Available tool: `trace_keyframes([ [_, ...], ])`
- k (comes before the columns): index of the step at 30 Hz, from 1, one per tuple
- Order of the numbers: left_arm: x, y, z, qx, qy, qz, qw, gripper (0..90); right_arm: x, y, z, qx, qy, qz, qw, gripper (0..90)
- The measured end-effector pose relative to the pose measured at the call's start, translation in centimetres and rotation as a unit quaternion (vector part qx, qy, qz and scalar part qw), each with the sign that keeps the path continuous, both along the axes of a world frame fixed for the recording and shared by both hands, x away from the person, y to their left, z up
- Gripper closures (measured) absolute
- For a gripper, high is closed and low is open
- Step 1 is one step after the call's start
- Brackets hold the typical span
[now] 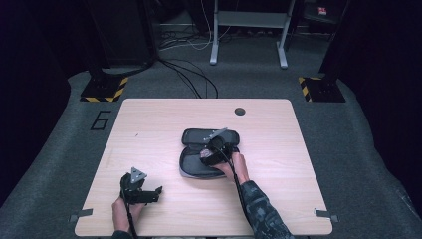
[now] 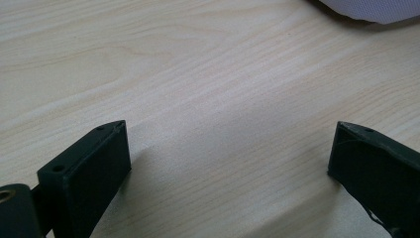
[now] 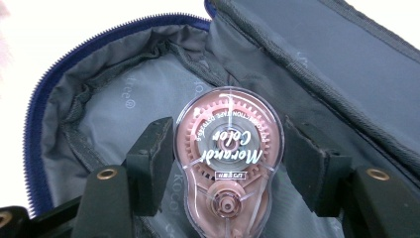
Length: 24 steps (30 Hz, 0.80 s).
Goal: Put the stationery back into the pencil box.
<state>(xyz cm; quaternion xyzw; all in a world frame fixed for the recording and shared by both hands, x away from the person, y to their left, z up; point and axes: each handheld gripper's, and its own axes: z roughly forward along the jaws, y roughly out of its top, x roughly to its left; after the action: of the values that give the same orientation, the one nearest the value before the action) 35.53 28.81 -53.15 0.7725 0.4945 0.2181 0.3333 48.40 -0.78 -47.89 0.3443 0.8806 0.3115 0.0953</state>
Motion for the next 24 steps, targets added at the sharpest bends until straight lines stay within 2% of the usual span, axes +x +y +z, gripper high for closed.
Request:
trace_keyframes([
  [1,0.0,0.1,0.0,0.004,-0.001,-0.003,1.0000,2.5,0.1,0.0,-0.1,-0.004,-0.004,0.005,1.0000,37.8],
  [3,0.0,0.1,0.0,0.004,-0.001,-0.003,1.0000,2.5,0.1,0.2,-0.2,-0.009,0.002,0.005,0.9999,36.9],
  [6,0.0,0.1,0.0,0.004,-0.001,-0.003,1.0000,2.5,0.0,0.5,-0.2,-0.009,0.008,-0.003,0.9999,26.3],
  [7,0.0,0.1,0.0,0.004,-0.001,-0.003,1.0000,2.5,-0.1,0.3,0.0,-0.012,0.001,0.005,0.9999,24.0],
  [10,0.0,0.1,0.0,0.004,-0.001,-0.003,1.0000,2.5,-0.4,0.2,0.5,-0.005,0.005,-0.002,1.0000,21.4],
  [14,0.0,0.1,0.0,0.004,-0.001,-0.003,1.0000,2.6,-1.0,-0.7,1.8,0.013,-0.008,0.006,0.9999,14.8],
  [15,0.0,0.1,0.0,0.004,-0.001,-0.003,1.0000,2.6,-1.5,-1.1,2.5,0.021,-0.017,0.008,0.9996,14.1],
  [17,0.0,0.1,0.0,0.005,-0.001,-0.003,1.0000,2.6,-1.7,-1.3,2.8,0.023,-0.020,0.009,0.9995,13.9],
  [18,0.0,0.1,0.0,0.004,-0.001,-0.003,1.0000,2.6,-2.3,-2.0,3.6,0.031,-0.028,0.011,0.9991,13.3],
  [20,0.0,0.1,0.0,0.004,-0.001,-0.003,1.0000,2.6,-2.6,-2.3,4.0,0.035,-0.030,0.006,0.9989,12.8],
  [21,0.0,0.1,0.0,0.004,-0.001,-0.003,1.0000,2.6,-2.9,-2.9,4.4,0.038,-0.039,0.011,0.9984,12.5],
  [23,0.0,0.1,0.0,0.004,-0.001,-0.003,1.0000,2.7,-3.8,-4.1,5.2,0.050,-0.048,0.003,0.9976,10.8],
  [24,0.0,0.1,0.0,0.004,-0.001,-0.003,1.0000,2.7,-3.8,-4.1,5.2,0.050,-0.048,0.003,0.9976,10.8],
])
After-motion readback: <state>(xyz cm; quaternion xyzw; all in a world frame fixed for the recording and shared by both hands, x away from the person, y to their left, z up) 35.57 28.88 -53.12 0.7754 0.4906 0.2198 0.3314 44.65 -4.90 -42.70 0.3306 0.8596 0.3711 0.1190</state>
